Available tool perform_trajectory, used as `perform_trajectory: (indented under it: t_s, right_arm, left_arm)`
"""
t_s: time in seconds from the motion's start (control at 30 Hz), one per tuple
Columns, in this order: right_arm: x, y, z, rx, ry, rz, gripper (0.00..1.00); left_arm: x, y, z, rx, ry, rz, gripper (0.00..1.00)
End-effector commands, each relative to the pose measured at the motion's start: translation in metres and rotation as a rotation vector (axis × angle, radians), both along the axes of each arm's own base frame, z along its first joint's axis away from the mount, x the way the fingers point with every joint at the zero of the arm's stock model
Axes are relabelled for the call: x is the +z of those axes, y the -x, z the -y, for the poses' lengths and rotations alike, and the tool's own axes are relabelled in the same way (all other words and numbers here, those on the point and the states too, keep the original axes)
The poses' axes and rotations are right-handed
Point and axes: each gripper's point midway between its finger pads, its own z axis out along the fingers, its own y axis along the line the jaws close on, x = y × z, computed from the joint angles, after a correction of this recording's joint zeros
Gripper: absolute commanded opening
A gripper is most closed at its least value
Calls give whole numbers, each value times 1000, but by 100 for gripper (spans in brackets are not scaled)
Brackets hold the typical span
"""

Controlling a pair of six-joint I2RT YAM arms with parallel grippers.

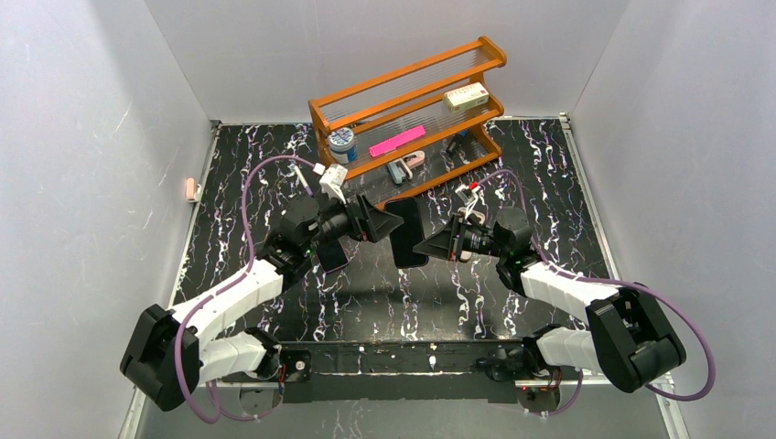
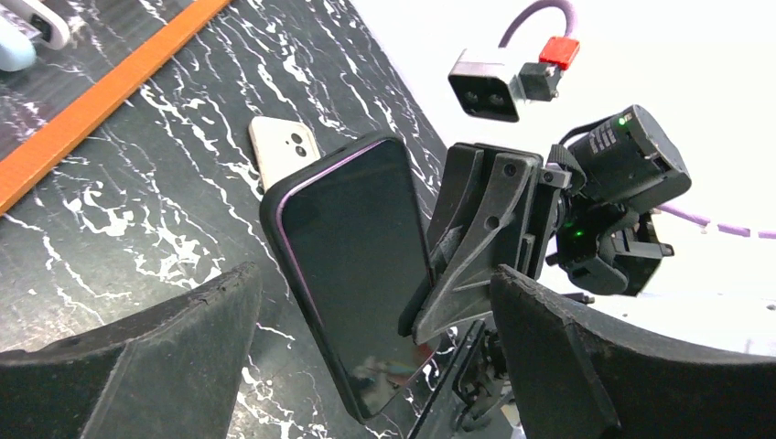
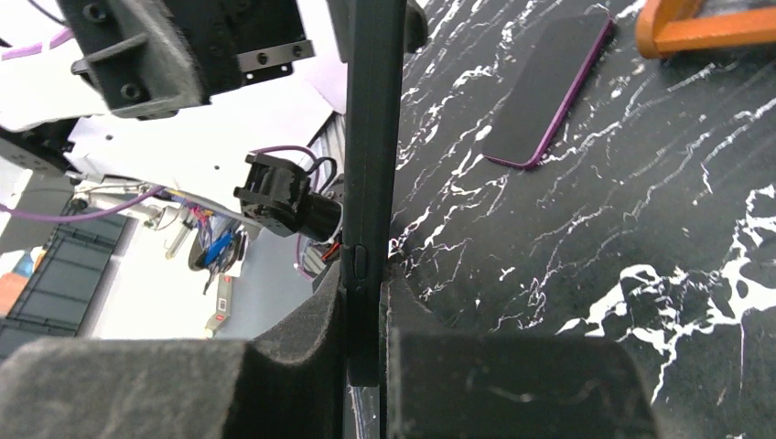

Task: Take the phone out of the phone case
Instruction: Adjust the phone.

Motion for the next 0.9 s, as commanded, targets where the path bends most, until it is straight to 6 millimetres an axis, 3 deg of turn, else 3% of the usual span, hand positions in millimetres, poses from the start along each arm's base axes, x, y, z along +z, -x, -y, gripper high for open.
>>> perform_trajectory:
  t_s: [0.0,0.23,0.37,0.6,0.73,0.77,0.87]
  right_arm:
    - [59,3,-5,85,-116,204,1]
    - [78,12,-6,171,-153,271,1]
    - [82,13,-8,207,-152,291,1]
    - [83,12,-13,292,-133,301,1]
    - [80,3,-17,304,-100,287,1]
    - [80,1,-18,297,-94,285,1]
    - [81,-6,-19,256,-86,279,22]
  left_arm:
    - [28,17,8,-132,107,36,82]
    - [42,28,17,-243,176,20,64]
    - [53,33,19,-285,197,32,46]
    - [62,42,22,-356,206,43,23]
    - [66,47,22,-376,211,50,1]
    - [66,45,21,-364,216,48,0]
    - [68,35,16,-271,241,27,0]
